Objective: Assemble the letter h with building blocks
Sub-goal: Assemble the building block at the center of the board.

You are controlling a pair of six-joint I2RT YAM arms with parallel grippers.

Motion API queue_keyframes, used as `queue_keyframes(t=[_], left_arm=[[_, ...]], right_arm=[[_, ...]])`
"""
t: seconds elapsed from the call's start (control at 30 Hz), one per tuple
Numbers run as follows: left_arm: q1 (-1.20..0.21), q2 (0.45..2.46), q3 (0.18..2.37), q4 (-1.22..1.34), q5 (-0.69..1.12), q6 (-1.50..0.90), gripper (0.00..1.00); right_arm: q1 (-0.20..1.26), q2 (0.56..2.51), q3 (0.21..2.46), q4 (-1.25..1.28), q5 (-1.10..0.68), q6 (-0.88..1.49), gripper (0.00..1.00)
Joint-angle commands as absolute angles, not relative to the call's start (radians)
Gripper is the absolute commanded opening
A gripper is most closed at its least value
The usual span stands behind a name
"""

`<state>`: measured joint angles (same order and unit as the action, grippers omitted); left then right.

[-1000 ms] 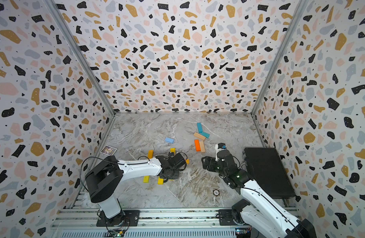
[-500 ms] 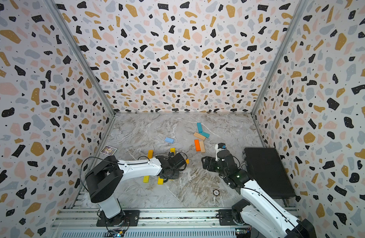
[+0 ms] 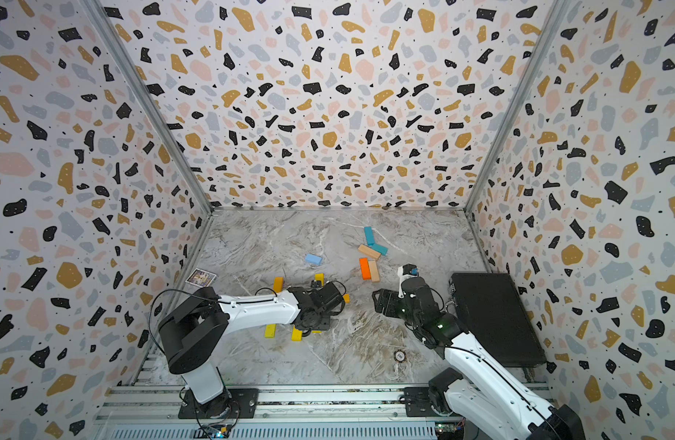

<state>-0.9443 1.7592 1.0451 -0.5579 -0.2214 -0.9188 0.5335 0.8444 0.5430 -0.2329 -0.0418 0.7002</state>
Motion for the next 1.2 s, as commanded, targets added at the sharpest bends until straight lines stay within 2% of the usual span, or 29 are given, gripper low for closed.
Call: queue_keyframes(t=[0.0,0.2,0.33,0.4,0.5,0.6,0.7,0.8,1.0,1.17], left_arm=[[-0.941,1.726,1.100,-0.569,-0.261,-0.886,0.55],[-0.941,1.625,1.188,-0.620,-0.294,-0.823,0.65],[-0.939,1.441,1.231,-0.630,-0.328,-0.767,0.72],[-0.937,1.339,1.230,-0.621,-0.333,-0.733,0.78],[-0.933,1.172,1.192,-0.608,-0.312,-0.665,0.99],[-0.927,1.006,1.138,-0.627,-0.303,-0.606,0.99],[-0.925,0.854,1.085,-0.659,-0.320,-0.555,0.99],[-0.922,0.738,1.027,-0.672,-0.315,-0.517,0.99],[-0.922,0.674,1.008,-0.751,-0.268,-0.439,0.99],[-0.922,0.637,0.997,-0.792,-0.251,-0.391,0.99]], right_arm=[[0.528,0.831,0.541,-0.226,-0.048,0.706,0.85],[0.528,0.808,0.525,-0.207,-0.053,0.713,0.88],[0.528,0.794,0.519,-0.196,-0.068,0.699,0.88],[0.528,0.813,0.517,-0.169,-0.117,0.685,0.87],[0.530,0.864,0.516,-0.110,-0.204,0.654,0.82],[0.584,0.926,0.514,-0.062,-0.214,0.633,0.79],[0.728,1.024,0.590,-0.155,-0.101,0.576,0.79],[0.832,1.093,0.595,-0.143,-0.078,0.611,0.79],[1.073,1.267,0.680,-0.197,0.097,0.613,0.79],[1.174,1.404,0.772,-0.241,0.194,0.601,0.80]])
